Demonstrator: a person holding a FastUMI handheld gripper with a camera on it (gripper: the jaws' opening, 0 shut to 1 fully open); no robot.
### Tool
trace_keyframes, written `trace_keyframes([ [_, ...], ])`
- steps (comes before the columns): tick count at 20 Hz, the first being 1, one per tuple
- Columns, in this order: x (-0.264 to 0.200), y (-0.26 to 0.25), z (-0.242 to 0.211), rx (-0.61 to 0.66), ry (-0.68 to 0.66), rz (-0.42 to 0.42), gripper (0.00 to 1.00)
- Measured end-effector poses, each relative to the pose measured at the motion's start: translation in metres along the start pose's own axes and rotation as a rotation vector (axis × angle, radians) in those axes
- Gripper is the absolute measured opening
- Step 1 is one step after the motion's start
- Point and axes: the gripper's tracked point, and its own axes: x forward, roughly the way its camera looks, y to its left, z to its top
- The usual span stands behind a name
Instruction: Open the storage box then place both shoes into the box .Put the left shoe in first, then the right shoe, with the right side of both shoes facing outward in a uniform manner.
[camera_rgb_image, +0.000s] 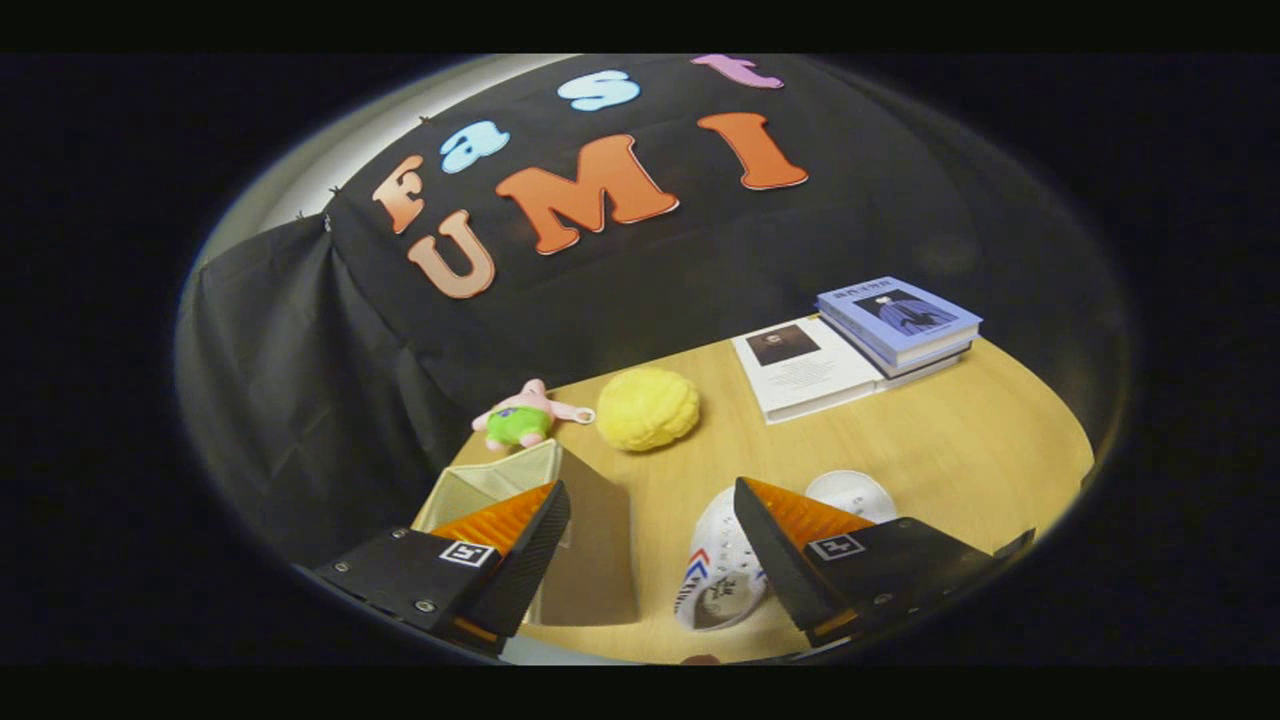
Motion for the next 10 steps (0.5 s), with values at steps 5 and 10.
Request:
trace_keyframes([
  [5, 0.005, -0.042, -0.044, -0.108, 0.053, -0.134, 0.99],
  [10, 0.017, -0.064, -0.093, -0.127, 0.169, -0.195, 0.88],
])
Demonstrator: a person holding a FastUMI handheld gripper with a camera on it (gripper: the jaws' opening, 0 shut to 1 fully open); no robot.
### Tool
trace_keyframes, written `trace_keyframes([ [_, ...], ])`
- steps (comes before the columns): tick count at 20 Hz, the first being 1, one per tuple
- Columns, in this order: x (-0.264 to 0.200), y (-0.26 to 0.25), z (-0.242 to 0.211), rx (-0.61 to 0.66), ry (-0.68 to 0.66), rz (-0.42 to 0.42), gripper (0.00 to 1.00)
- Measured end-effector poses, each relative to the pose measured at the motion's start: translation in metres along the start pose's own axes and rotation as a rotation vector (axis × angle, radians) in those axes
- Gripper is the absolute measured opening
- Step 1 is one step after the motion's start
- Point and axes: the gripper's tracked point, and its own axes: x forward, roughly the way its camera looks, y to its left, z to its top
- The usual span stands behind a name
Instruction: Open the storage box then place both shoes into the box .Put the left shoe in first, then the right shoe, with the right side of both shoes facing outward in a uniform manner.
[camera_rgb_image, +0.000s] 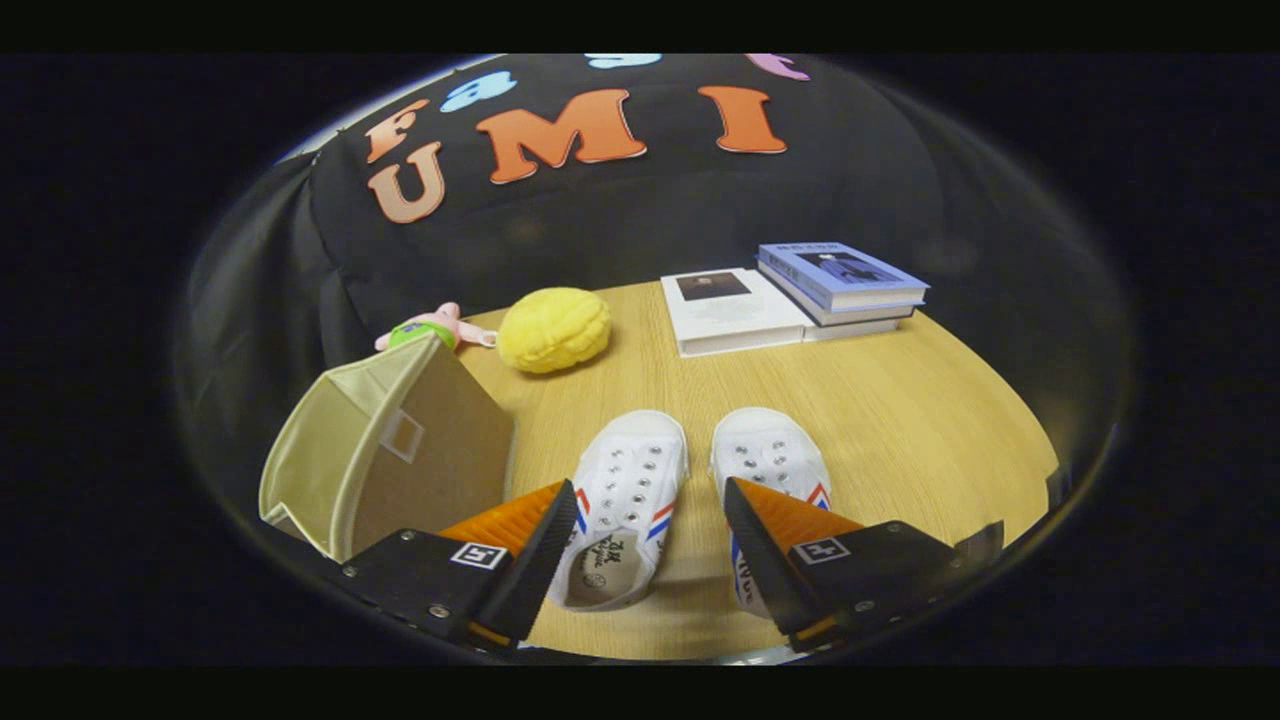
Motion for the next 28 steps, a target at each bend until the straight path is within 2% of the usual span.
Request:
trace_keyframes([
  [5, 0.024, 0.004, -0.036, 0.020, 0.108, 0.015, 0.71],
  [10, 0.043, 0.014, -0.053, 0.024, 0.190, 0.062, 0.61],
  [13, 0.046, 0.019, -0.053, 0.032, 0.215, 0.101, 0.43],
  [14, 0.046, 0.017, -0.053, 0.035, 0.212, 0.100, 0.40],
  [19, 0.046, 0.013, -0.047, 0.139, 0.222, 0.093, 0.04],
  [23, 0.039, 0.011, -0.036, 0.120, 0.207, 0.065, 0.01],
  [28, 0.015, 0.015, -0.002, 0.211, 0.149, 0.063, 0.00],
])
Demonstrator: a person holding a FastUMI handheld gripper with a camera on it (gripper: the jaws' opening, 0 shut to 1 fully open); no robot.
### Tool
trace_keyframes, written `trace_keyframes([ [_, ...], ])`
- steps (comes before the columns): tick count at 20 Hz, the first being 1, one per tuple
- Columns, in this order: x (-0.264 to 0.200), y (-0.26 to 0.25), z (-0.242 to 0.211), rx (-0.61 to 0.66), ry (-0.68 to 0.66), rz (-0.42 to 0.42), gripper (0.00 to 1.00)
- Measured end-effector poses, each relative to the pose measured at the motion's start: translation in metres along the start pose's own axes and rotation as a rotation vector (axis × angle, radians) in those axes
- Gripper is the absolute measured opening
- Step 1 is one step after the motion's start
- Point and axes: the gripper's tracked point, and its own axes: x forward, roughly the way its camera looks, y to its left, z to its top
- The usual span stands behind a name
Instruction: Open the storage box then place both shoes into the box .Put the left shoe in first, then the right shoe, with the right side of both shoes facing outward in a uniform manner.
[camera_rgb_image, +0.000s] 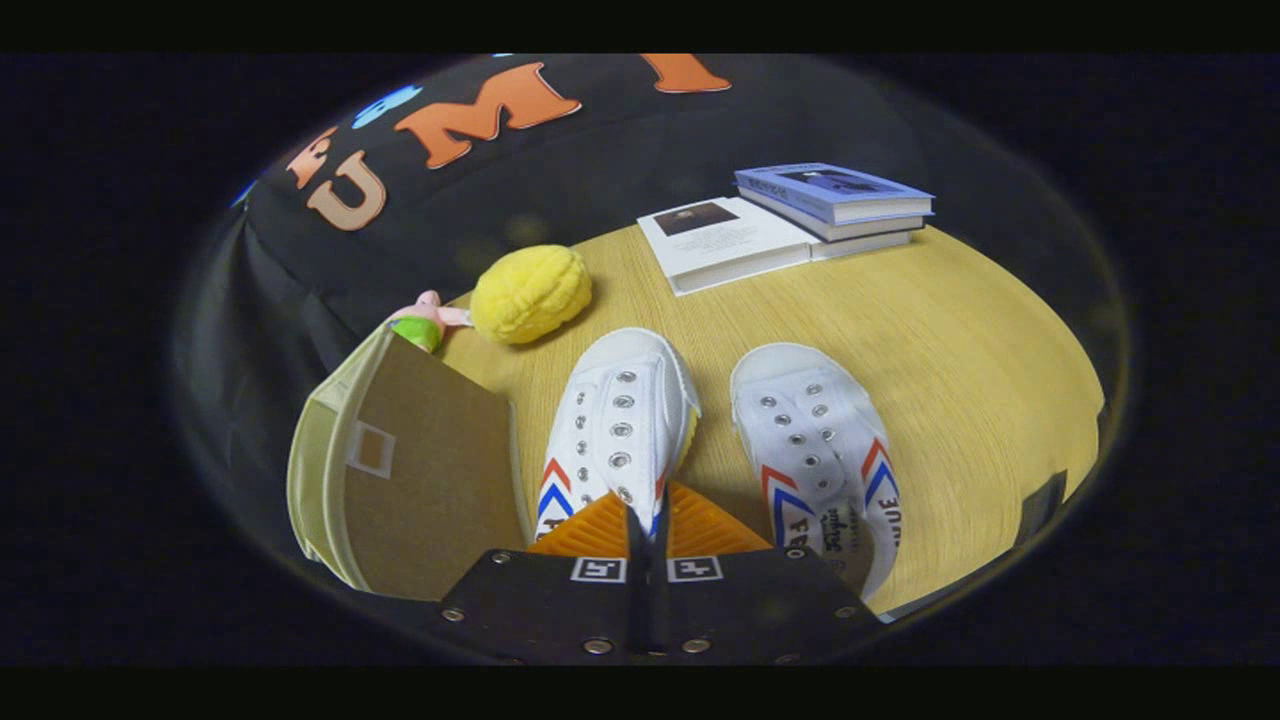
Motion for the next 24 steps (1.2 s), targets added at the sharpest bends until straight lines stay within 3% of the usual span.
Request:
trace_keyframes([
  [6, -0.046, 0.040, 0.062, -0.013, -0.150, 0.004, 0.00],
  [11, -0.077, 0.107, 0.095, -0.045, -0.254, 0.086, 0.00],
  [17, -0.072, 0.189, 0.059, -0.102, -0.230, 0.193, 0.01],
  [24, -0.048, 0.243, 0.011, -0.202, -0.205, 0.218, 0.01],
])
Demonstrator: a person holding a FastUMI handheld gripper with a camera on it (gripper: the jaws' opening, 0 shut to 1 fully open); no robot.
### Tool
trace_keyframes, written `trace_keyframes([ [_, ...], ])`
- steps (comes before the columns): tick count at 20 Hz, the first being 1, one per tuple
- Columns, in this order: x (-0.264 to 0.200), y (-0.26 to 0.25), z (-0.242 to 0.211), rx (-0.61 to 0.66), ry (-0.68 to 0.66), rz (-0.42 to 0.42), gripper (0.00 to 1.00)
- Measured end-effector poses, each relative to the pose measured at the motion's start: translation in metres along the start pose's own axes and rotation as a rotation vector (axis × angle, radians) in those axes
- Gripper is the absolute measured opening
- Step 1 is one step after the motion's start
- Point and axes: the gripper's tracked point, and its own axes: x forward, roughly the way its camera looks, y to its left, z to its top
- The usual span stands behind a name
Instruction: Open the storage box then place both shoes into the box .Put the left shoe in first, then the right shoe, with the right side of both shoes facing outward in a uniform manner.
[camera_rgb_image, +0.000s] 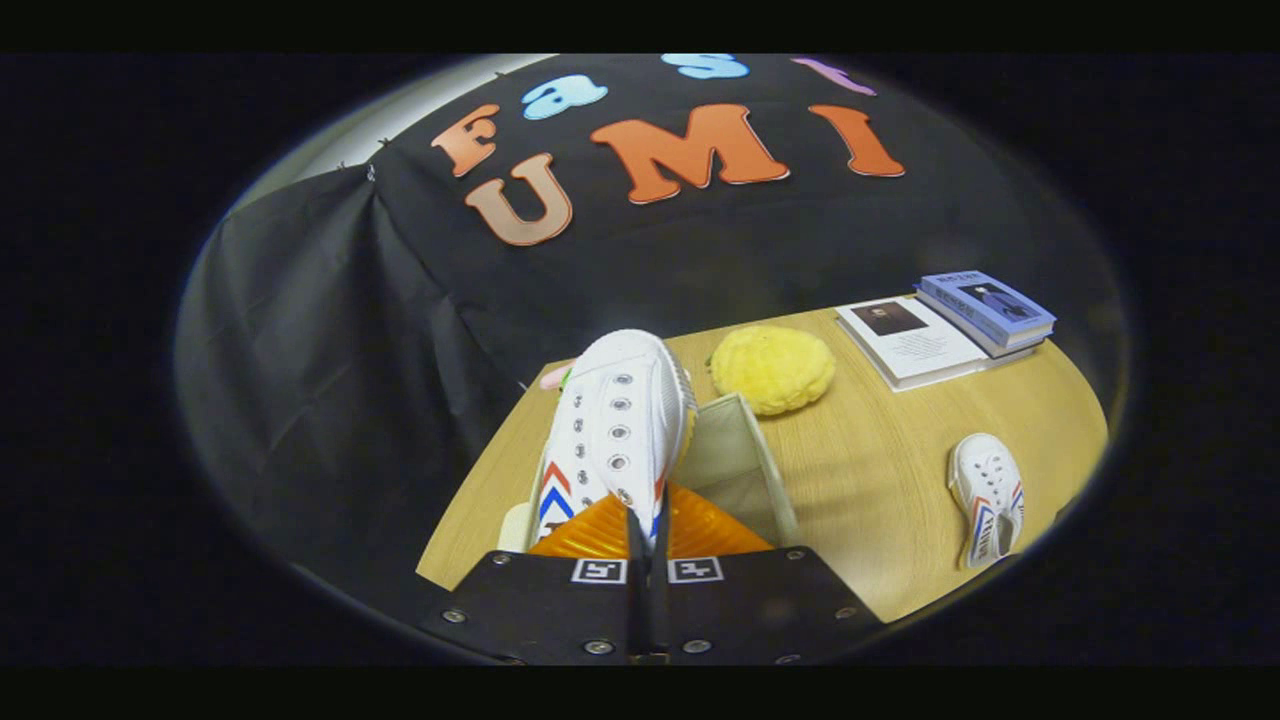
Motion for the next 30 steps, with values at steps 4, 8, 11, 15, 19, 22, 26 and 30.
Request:
trace_keyframes([
  [4, 0.005, 0.011, -0.026, -0.004, 0.050, -0.011, 0.01],
  [8, -0.001, 0.017, -0.042, -0.016, 0.084, -0.021, 0.01],
  [11, -0.008, 0.017, -0.053, -0.020, 0.120, -0.044, 0.02],
  [15, -0.010, 0.028, -0.070, -0.039, 0.189, -0.016, 0.04],
  [19, -0.018, 0.045, -0.057, -0.005, 0.136, 0.027, 0.40],
  [22, -0.026, 0.037, -0.037, -0.054, 0.076, 0.003, 0.88],
  [26, -0.038, 0.016, -0.016, -0.062, 0.008, -0.033, 0.99],
  [30, -0.054, -0.022, 0.009, -0.039, -0.061, -0.103, 0.99],
])
